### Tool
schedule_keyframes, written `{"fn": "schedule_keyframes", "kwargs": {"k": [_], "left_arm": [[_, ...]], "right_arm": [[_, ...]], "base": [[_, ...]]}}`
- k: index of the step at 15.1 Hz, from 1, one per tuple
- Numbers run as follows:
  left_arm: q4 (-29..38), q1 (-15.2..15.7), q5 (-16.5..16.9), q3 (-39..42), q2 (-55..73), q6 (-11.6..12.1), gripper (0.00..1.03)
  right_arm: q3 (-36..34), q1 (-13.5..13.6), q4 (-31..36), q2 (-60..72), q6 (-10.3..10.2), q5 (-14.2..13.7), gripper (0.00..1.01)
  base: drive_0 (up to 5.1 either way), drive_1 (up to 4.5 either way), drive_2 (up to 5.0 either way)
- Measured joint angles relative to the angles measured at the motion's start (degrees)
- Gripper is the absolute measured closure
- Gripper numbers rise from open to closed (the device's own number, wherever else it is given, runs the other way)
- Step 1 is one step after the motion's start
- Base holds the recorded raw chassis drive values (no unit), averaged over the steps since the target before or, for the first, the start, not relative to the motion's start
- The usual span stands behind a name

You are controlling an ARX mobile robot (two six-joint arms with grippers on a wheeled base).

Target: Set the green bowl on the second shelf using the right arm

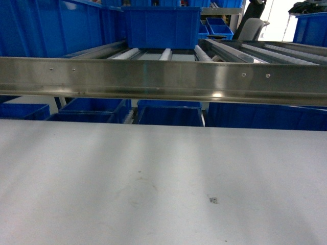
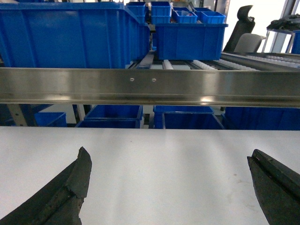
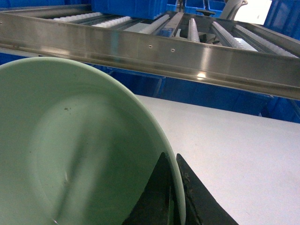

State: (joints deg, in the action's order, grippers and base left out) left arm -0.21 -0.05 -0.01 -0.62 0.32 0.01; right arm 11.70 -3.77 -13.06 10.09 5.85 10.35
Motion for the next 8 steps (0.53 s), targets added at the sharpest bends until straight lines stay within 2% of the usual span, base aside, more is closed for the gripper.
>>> {"fn": "schedule_keyframes", "kwargs": {"k": [8], "left_arm": [[-0.04, 0.0, -0.04, 0.0, 0.0, 0.0, 0.05]], "right_arm": [[0.02, 0.0, 0.17, 0.09, 0.0, 0.0, 0.99]], "base": [[-5.0, 2.4, 2.4]]}}
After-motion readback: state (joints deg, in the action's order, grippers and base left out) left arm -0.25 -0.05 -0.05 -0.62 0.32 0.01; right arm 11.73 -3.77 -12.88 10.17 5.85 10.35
